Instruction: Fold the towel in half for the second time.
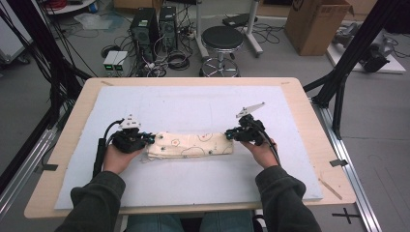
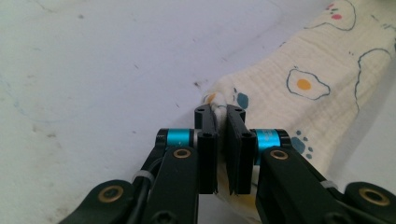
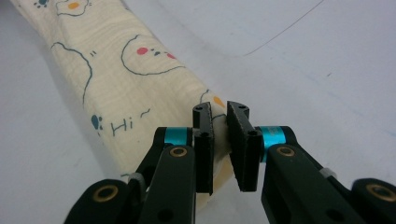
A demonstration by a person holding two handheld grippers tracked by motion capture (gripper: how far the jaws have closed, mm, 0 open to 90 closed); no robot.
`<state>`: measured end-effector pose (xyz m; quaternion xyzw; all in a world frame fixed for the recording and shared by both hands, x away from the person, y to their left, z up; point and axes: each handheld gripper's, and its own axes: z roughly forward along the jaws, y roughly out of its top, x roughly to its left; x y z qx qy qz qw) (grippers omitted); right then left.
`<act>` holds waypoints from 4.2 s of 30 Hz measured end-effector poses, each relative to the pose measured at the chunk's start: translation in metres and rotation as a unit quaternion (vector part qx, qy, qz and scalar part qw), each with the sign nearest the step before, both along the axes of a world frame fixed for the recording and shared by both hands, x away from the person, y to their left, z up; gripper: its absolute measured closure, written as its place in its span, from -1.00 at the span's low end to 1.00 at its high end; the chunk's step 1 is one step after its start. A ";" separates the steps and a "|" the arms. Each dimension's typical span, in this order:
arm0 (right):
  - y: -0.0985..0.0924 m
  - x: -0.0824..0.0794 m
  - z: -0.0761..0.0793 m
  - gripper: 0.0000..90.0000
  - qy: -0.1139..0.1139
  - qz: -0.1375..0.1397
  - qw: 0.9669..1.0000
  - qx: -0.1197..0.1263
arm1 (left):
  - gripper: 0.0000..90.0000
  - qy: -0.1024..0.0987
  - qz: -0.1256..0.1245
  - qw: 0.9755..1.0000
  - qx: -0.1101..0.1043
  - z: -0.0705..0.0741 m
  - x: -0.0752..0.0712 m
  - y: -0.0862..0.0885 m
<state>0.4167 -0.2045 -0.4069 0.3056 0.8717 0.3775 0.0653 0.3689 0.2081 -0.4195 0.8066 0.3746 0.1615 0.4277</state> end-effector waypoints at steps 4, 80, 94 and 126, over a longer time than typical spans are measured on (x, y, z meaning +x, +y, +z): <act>-0.001 0.013 0.000 0.80 0.002 -0.017 1.000 -0.003 | 0.86 0.004 0.003 1.000 0.006 -0.003 0.009 -0.004; -0.018 -0.001 0.025 -0.43 -0.033 -0.056 0.995 0.082 | -0.17 -0.015 -0.005 0.998 -0.058 0.025 -0.013 0.001; -0.026 -0.013 0.027 -0.52 -0.040 -0.062 0.994 0.084 | -0.19 -0.024 -0.016 0.998 -0.048 0.031 -0.024 0.001; -0.053 -0.060 0.026 -0.72 -0.065 -0.061 0.990 0.107 | -0.35 -0.044 -0.021 0.998 -0.046 0.034 -0.063 0.013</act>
